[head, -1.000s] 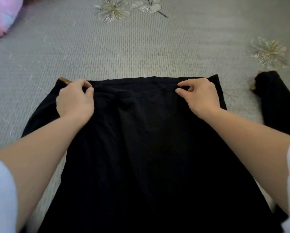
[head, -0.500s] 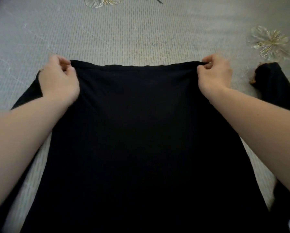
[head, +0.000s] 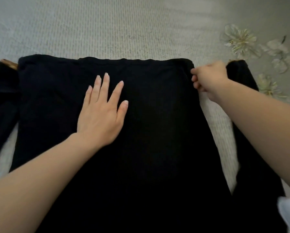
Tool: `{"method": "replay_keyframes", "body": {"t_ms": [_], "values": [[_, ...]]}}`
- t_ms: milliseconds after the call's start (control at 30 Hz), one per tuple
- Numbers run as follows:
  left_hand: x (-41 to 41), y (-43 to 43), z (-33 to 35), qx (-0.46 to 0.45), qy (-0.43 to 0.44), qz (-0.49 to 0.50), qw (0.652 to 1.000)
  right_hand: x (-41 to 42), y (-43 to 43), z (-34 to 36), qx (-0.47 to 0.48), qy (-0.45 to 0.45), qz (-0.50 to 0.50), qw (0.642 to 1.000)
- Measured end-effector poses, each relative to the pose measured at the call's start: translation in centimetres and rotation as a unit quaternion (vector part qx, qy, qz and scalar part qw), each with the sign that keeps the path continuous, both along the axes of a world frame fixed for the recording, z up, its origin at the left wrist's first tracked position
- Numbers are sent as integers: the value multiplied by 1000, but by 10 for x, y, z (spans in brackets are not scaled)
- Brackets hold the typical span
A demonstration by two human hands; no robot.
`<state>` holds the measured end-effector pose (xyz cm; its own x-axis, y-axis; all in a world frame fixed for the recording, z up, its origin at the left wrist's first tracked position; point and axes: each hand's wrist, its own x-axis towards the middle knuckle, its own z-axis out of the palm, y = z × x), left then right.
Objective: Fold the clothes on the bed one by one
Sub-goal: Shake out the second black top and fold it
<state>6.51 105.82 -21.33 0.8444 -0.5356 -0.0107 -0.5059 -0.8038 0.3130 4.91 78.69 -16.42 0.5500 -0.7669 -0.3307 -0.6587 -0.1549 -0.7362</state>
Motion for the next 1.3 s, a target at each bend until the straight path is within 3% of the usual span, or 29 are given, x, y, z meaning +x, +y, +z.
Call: {"method": "replay_keyframes", "body": {"t_ms": [100, 200, 333, 433, 533, 600, 667, 767, 867, 967, 1033, 1067, 1133, 1200, 1300], "values": [[-1, 1, -5, -15, -22, 18, 999, 11, -11, 7, 3, -57, -92, 994], [1, 1, -8, -13, -26, 14, 999, 14, -12, 2, 44, -47, -77, 995], [2, 0, -9, 6, -19, 14, 1000, 7, -5, -5, -12, -46, -45, 998], [3, -1, -7, 23, -17, 16, 999, -29, 24, -1, -142, -9, 126, 982], [3, -2, -6, 39, -10, 16, 999, -105, 64, -13, -276, 52, 340, 897], [4, -2, -6, 58, -7, 17, 998, -143, 69, -27, -307, 132, 387, 859], [5, -5, -3, 102, -10, 24, 994, -151, 65, -36, -325, 135, 378, 856], [-12, -9, 7, 113, -1, 55, 992, -147, 62, -40, -337, 113, 375, 857], [-86, -17, 17, -1, 12, 94, 996, -148, 58, -45, -325, 114, 381, 858], [-189, -40, 23, -55, 62, 80, 993, -138, 45, -30, -182, 78, 414, 888], [-241, -64, 24, -72, 86, 51, 992, -140, 25, -10, -57, 2, 371, 927], [-257, -75, 23, -82, 90, 44, 992, -146, 9, 0, -63, -41, 316, 946], [-276, -92, 21, -70, 82, 35, 994, -168, -32, 13, -167, -88, 175, 966], [-282, -98, 18, -24, 55, 30, 998, -190, -74, 16, -214, -50, 56, 974], [-283, -99, 13, 9, 51, 21, 998, -206, -104, 3, -129, 108, 14, 986]]}}
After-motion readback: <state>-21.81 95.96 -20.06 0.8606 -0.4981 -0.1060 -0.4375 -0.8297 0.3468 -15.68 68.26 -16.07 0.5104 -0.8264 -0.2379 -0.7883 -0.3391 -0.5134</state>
